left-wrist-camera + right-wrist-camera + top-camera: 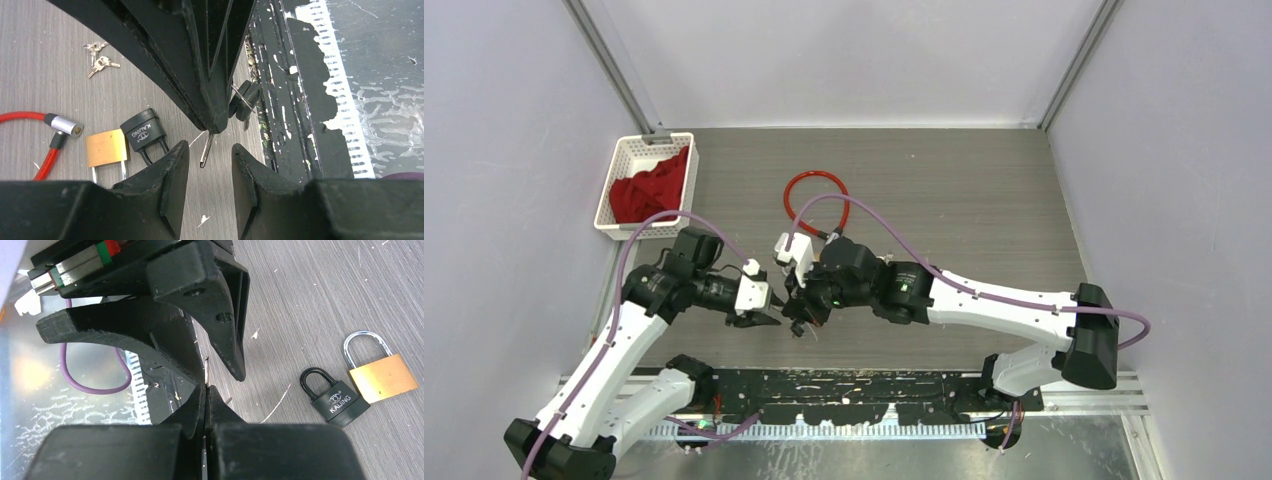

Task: Unlock with the key
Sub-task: Pick up the key from the center of the board.

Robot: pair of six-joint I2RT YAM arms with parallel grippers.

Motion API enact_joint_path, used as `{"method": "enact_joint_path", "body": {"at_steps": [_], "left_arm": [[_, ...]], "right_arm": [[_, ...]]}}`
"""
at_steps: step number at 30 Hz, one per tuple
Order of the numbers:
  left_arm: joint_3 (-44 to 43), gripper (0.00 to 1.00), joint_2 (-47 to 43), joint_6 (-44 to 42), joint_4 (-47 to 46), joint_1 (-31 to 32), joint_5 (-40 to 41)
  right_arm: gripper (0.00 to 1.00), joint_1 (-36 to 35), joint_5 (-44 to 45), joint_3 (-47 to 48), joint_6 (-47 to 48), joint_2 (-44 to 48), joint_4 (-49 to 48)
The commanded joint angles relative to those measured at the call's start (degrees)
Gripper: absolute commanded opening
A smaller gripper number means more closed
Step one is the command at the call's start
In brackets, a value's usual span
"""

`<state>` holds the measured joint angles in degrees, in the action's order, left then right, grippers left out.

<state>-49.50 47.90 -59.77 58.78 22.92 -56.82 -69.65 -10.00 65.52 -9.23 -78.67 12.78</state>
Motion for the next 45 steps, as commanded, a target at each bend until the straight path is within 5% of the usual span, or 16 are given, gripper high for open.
{"method": "enact_joint_path", "body": {"at_steps": [1,8,15,22,23,28,30,38,41,45], "left_arm": [[-2.8,0.37,0.0,0.0,1.6,0.5,-2.2],[-3.9,0.31,0.3,-3.5,5.4,0.6,-1.8],[-4.1,0.00,1.4,-5.0,6.8,0.8,-1.2],[-3.1,0.00,1.0,-4.8,5.7,1.1,-0.5],[-2.9,0.00,0.8,-3.2,4.8,1.2,-0.1],[-3.8,0.00,1.8,4.2,1.2,1.1,1.3],[-4.8,0.00,2.8,6.7,1.2,1.1,1.8],[-10.4,0.00,4.5,10.7,0.8,7.0,22.4],[-12.5,0.00,4.0,0.1,2.3,10.3,32.4],[-9.9,0.00,-0.3,-26.2,-1.7,13.2,41.3]], "right_arm": [[0.01,-0.2,-2.0,3.9,1.7,-0.9,0.5],[0.01,-0.2,-3.0,5.4,2.3,-2.5,2.7],[0.01,-0.2,-3.0,6.4,2.5,-2.6,3.5],[0.01,-0.2,-4.0,6.3,1.8,-1.9,2.4],[0.07,-0.2,-4.0,6.3,1.7,-1.7,2.2],[0.72,1.3,-5.0,3.3,3.0,2.0,1.4],[0.88,3.8,-6.6,1.2,2.1,4.5,-0.5],[0.92,13.4,-11.5,-7.9,-4.0,10.6,-9.4],[0.92,15.2,-10.5,-8.6,-6.0,9.7,-10.6],[0.92,16.7,-7.6,-8.9,-8.0,10.1,-12.0]]}}
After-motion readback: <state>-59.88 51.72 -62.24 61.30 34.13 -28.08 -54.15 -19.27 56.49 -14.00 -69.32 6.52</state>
